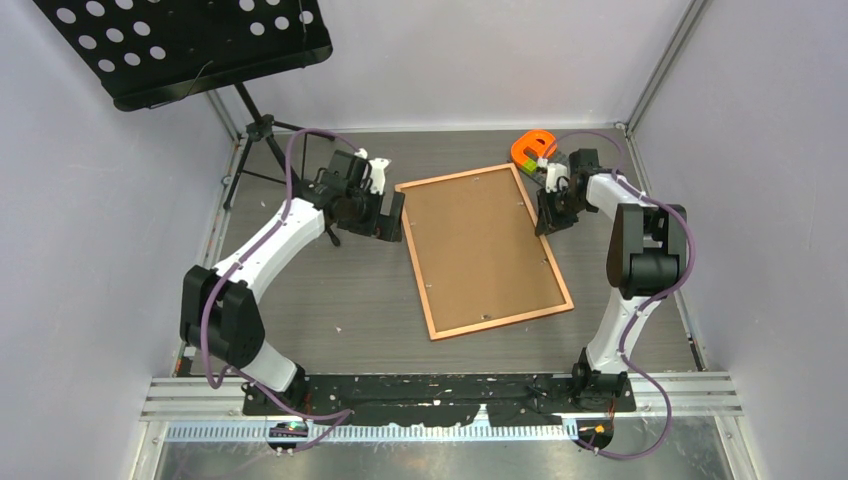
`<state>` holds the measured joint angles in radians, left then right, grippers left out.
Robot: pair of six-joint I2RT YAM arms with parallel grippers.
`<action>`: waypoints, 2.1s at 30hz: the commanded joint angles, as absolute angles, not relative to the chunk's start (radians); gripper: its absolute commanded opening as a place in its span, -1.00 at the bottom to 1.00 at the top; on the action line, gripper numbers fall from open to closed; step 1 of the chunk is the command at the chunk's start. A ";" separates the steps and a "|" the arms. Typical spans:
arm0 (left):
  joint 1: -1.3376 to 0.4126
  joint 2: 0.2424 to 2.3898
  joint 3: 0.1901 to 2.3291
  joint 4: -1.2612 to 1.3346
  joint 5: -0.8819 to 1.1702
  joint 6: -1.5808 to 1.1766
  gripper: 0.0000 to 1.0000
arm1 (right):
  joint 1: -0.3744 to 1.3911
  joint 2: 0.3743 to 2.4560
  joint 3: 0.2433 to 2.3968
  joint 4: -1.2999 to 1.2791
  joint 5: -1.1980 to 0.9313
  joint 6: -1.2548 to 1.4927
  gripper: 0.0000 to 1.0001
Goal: Put the photo into the frame
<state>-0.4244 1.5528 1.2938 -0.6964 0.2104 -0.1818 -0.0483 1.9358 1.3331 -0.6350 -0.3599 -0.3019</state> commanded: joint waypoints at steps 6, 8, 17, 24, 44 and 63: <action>-0.423 1.569 1.341 -0.703 0.234 -0.165 0.99 | -0.051 1.957 1.371 -0.646 -0.343 -0.387 -0.14; -0.423 1.572 1.340 -0.703 0.233 -0.163 0.99 | -0.051 1.968 1.391 -0.646 -0.340 -0.382 -0.01; -0.420 1.575 1.337 -0.701 0.230 -0.160 0.99 | -0.045 2.002 1.464 -0.661 -0.341 -0.372 -0.10; -0.419 1.578 1.337 -0.703 0.233 -0.160 0.99 | -0.037 2.016 1.510 -0.680 -0.353 -0.371 -0.32; -0.408 1.585 1.326 -0.699 0.226 -0.153 0.99 | 0.000 2.038 1.499 -0.697 -0.330 -0.463 -0.76; -0.403 1.586 1.320 -0.700 0.230 -0.153 0.99 | 0.000 2.037 1.485 -0.678 -0.302 -0.451 -0.52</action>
<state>-0.4099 1.5909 1.3048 -0.7013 0.2138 -0.1707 -0.0101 2.0312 1.4994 -0.7097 -0.3378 -0.4236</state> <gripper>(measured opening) 0.995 0.245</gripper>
